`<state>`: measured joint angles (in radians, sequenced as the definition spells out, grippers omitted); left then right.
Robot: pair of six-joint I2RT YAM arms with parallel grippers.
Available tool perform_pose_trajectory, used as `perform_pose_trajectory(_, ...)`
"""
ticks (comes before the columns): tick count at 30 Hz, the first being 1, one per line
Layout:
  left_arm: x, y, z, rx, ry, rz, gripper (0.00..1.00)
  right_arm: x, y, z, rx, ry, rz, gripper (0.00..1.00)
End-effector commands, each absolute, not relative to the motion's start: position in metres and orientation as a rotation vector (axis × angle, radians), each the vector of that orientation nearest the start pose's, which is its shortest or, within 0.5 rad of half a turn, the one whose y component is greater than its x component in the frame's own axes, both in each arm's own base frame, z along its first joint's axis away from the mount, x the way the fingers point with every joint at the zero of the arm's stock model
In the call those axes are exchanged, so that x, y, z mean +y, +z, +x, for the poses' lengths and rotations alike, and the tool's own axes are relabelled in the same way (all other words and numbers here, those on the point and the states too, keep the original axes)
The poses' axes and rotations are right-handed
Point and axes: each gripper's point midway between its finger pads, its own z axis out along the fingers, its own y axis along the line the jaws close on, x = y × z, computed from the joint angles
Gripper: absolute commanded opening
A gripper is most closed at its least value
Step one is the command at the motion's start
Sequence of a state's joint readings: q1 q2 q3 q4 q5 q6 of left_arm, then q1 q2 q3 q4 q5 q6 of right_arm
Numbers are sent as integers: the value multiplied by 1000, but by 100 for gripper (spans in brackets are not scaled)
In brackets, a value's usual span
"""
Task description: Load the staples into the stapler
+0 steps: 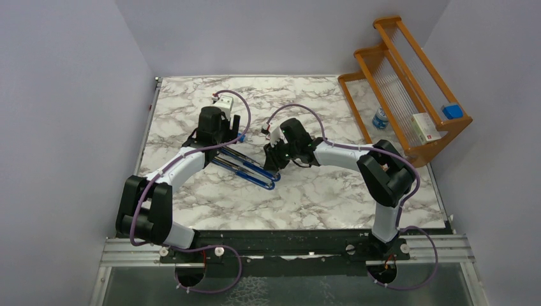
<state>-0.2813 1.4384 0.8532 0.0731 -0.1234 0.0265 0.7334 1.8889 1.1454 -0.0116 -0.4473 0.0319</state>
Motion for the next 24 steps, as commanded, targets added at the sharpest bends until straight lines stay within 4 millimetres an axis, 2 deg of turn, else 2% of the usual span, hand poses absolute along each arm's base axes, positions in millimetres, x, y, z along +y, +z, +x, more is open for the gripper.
perform_pose_trajectory(1, -94, 146, 410, 2017, -50, 230, 81, 375, 55, 291, 2158, 915, -1078, 32)
perform_pose_trajectory(8, -95, 146, 410, 2018, -50, 232, 81, 375, 63, 295, 2131, 908, -1049, 33)
perform_pose_trajectory(14, -95, 146, 409, 2018, -49, 232, 81, 379, 81, 304, 2075, 905, -981, 40)
perform_pose_trajectory(24, -95, 147, 409, 2015, -51, 231, 81, 373, 66, 303, 2142, 871, -974, 39)
